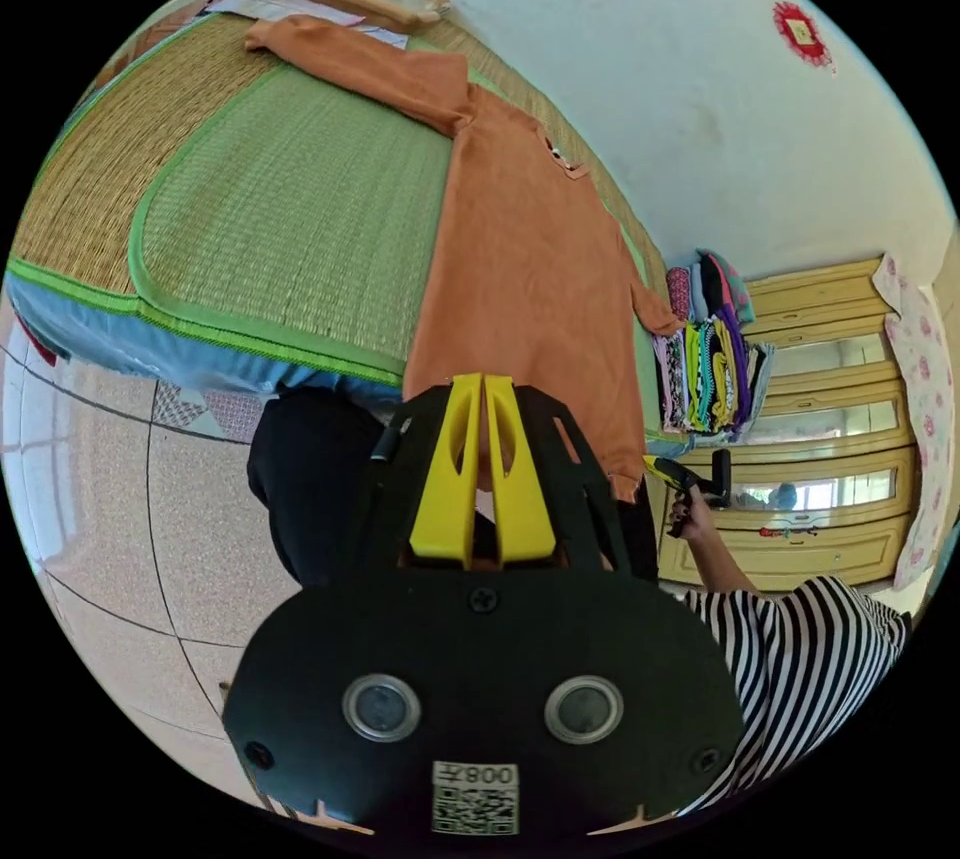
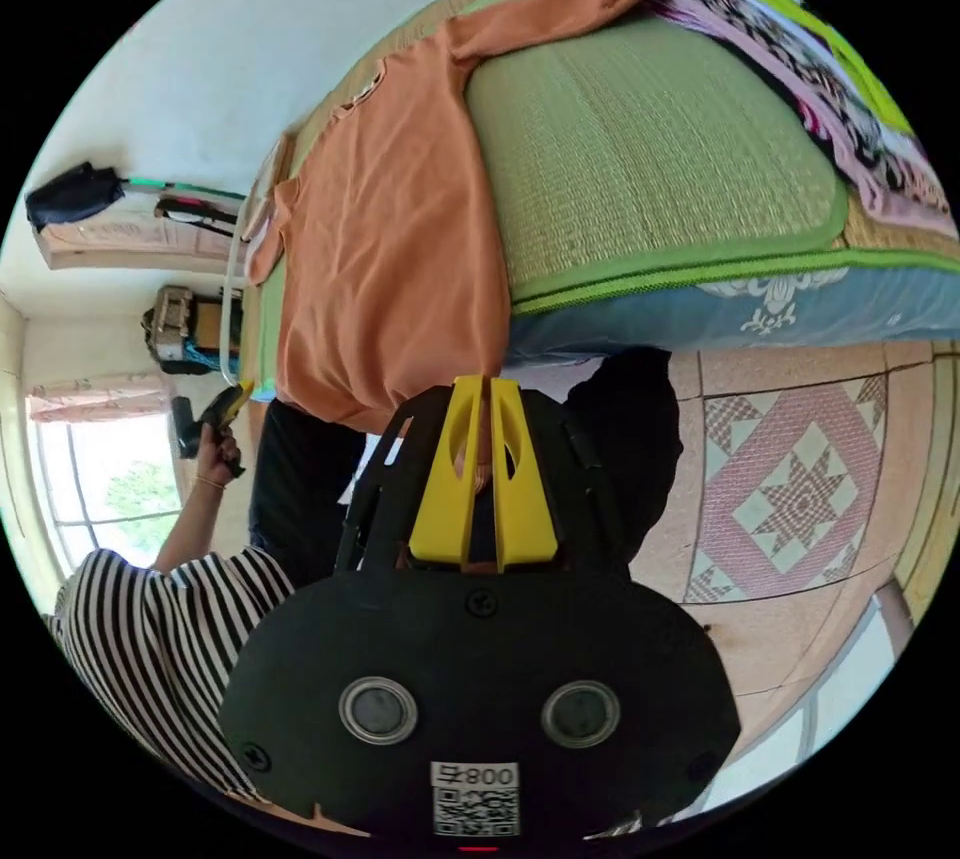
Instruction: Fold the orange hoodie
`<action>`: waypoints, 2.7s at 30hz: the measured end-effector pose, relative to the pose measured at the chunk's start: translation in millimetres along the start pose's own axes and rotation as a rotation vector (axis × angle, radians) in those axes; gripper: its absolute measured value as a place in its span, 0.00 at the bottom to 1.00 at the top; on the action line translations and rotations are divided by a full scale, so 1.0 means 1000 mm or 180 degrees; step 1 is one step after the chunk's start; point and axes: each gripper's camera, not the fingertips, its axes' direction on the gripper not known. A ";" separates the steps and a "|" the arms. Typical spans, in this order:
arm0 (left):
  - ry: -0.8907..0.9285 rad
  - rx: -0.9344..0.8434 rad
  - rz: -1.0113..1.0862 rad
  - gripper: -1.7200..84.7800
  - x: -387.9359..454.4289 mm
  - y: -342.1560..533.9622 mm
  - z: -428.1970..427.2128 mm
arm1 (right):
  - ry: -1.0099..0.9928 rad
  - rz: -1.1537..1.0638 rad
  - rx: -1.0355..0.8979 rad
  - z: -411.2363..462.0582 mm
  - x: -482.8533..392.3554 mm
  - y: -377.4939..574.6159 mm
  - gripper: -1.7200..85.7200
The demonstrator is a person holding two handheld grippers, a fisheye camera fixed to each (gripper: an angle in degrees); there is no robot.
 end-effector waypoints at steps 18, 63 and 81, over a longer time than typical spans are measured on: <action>-0.0976 -0.0726 0.0701 0.02 0.177 -0.064 0.054 | 0.0759 -0.0393 0.0401 -0.012 -0.095 0.001 0.02; -0.0166 -0.1121 0.1571 0.02 0.495 -0.273 0.165 | 0.0968 0.0483 0.1843 -0.060 0.068 -0.147 0.11; -0.0168 -0.1358 0.1758 0.02 0.533 -0.308 0.242 | 0.0467 0.0743 0.2239 -0.084 0.154 -0.175 0.04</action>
